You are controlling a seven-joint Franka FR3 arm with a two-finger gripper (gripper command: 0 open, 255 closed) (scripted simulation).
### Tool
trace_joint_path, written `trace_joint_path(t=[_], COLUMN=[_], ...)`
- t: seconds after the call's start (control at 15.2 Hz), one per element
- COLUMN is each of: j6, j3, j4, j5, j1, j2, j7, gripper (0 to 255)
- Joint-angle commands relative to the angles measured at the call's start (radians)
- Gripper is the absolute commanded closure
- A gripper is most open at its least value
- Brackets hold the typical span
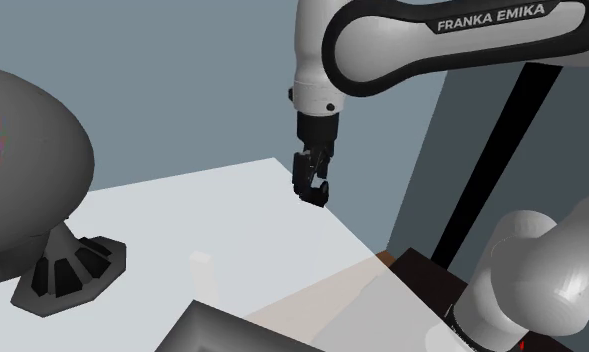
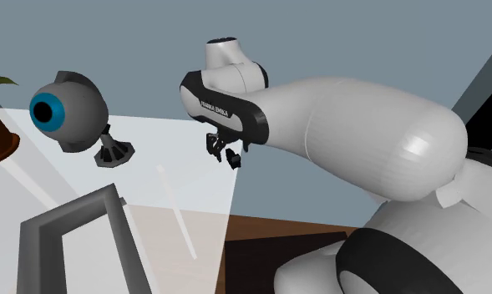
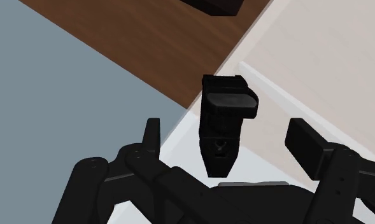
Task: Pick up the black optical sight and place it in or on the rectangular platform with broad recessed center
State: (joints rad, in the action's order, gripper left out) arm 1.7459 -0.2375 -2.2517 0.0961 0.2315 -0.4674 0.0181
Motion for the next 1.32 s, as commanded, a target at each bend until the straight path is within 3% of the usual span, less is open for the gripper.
trace_joint_path(t=[0.0, 0.46, 0.53, 1.25], j6=[0.025, 0.024, 0.024, -0.002], j3=[-0.002, -0.002, -0.002, 0.000], j4=[-0.025, -0.025, -0.025, 0.001], j5=[0.002, 0.002, 0.002, 0.001], j1=[0.001, 0.001, 0.001, 0.001], j2=[-0.001, -0.001, -0.001, -0.002], j7=[0.001, 0.001, 0.001, 0.001], gripper=[0, 0, 255, 255])
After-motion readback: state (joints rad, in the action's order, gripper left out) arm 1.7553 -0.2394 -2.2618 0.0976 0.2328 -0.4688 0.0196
